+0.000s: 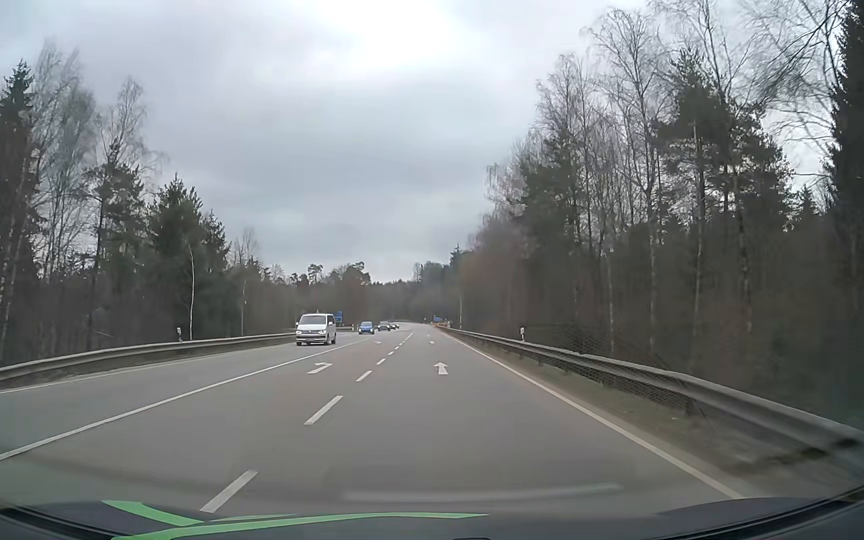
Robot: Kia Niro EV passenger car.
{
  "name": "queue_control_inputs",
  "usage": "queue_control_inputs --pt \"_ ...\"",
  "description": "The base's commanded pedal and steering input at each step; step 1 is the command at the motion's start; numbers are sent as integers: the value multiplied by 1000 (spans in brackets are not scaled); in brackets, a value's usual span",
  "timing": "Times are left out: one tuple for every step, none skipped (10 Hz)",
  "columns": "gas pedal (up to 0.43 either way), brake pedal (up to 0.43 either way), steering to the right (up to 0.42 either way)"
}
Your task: Follow the waypoints while adhering to traffic rules and regulations
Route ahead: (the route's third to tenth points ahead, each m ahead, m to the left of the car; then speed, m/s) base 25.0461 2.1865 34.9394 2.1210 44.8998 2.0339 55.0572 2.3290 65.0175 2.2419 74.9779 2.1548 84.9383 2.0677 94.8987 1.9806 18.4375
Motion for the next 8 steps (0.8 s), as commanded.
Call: queue_control_inputs --pt "177 0 2" --pt "177 0 2" --pt "177 0 2" --pt "177 0 2" --pt "177 0 2" --pt "177 0 2" --pt "177 0 2" --pt "177 0 2"
